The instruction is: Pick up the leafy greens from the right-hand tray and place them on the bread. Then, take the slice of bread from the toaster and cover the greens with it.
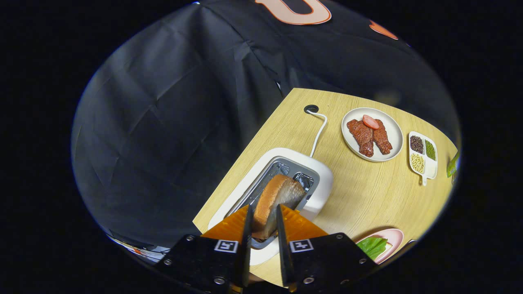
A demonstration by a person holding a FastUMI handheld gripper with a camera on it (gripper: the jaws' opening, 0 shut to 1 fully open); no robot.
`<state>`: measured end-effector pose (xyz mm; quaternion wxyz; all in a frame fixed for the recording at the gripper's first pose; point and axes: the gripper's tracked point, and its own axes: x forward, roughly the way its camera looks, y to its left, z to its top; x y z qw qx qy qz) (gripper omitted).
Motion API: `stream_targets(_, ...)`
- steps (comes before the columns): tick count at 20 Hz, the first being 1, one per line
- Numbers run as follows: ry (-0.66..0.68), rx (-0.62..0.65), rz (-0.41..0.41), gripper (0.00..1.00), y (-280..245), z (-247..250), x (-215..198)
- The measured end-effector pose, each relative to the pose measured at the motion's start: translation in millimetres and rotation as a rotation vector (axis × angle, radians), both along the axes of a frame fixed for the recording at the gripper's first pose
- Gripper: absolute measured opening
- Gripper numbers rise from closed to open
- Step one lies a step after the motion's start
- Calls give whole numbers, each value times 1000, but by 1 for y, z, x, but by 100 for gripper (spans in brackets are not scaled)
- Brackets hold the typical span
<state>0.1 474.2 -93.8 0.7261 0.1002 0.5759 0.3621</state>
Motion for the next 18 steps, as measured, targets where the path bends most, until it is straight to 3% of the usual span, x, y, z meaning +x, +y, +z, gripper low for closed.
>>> stream_targets(1,-10,4,-7,23,-3,2,2)
stream_targets(3,-11,26,-23,14,-9,7,3)
stream_targets(5,-9,62,-39,11,-15,15,4)
stream_targets(18,-90,285,-148,10,-91,67,3)
